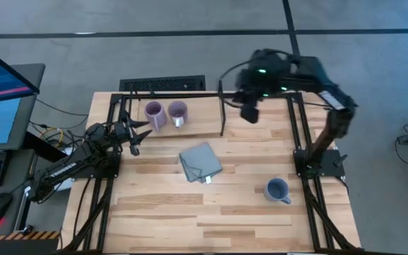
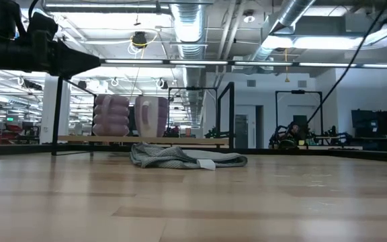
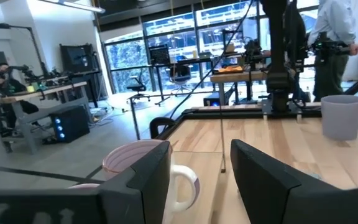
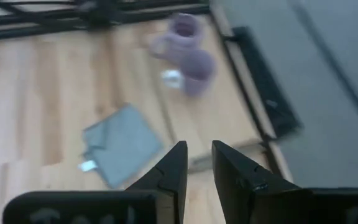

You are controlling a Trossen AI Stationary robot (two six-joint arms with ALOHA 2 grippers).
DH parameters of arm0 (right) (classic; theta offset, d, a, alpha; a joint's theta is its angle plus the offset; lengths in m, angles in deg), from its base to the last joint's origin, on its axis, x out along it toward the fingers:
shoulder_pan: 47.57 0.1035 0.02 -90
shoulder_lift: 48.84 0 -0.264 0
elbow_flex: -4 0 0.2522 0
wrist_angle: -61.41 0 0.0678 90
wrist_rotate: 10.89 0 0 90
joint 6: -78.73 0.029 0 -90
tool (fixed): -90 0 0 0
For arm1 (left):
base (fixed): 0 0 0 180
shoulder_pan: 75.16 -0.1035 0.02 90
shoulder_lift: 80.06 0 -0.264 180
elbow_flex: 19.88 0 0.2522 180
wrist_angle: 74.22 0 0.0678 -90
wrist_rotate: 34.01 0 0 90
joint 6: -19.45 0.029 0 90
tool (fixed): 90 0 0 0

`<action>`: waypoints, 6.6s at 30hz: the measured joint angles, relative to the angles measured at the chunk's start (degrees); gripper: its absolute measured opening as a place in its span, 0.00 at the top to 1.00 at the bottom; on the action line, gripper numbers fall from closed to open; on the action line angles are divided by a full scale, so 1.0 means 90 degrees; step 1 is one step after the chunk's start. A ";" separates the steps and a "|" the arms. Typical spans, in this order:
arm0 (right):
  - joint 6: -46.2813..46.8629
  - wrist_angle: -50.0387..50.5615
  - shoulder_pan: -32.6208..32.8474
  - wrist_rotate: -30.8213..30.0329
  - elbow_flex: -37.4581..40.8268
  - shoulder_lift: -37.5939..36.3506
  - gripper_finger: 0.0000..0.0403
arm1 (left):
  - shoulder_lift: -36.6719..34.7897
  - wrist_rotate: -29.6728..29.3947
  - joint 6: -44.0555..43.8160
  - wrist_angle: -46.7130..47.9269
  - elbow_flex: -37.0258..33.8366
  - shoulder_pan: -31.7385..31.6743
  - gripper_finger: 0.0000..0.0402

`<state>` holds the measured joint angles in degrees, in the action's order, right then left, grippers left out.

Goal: Stack small to large cups/mugs on shelf
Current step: Put the blue mug on the shelf

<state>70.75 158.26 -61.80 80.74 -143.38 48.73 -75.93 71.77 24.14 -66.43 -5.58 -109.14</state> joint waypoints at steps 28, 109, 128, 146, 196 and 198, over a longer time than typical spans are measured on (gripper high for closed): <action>0.3680 -0.2888 0.2322 -0.1827 0.8412 -0.5482 0.77 | -0.0001 0.0200 0.0042 -0.0001 0.0000 0.0000 0.60; 0.3334 -0.2766 0.3682 -0.0146 0.9415 -0.3319 0.51 | -0.0001 0.0018 0.0431 0.0073 -0.0010 0.0002 0.60; 0.1045 -0.2737 0.3974 0.0006 0.9415 -0.3309 0.54 | -0.0001 0.0009 0.0402 0.0071 -0.0009 0.0002 0.60; 0.1387 -0.2369 0.3999 0.0242 0.9439 -0.3309 0.54 | -0.0001 0.0010 0.0401 0.0070 -0.0010 0.0002 0.60; 0.1082 -0.3064 0.3982 0.0651 0.9510 -0.2162 0.74 | -0.0004 0.0013 0.0338 0.0063 -0.0007 0.0000 0.60; 0.1129 -0.3124 0.3985 0.0651 0.9510 -0.2163 0.74 | -0.0004 0.0015 0.0338 0.0063 -0.0007 0.0000 0.60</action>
<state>80.91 130.15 -25.94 86.60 -57.79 29.27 -75.97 71.91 27.18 -65.86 -5.65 -109.14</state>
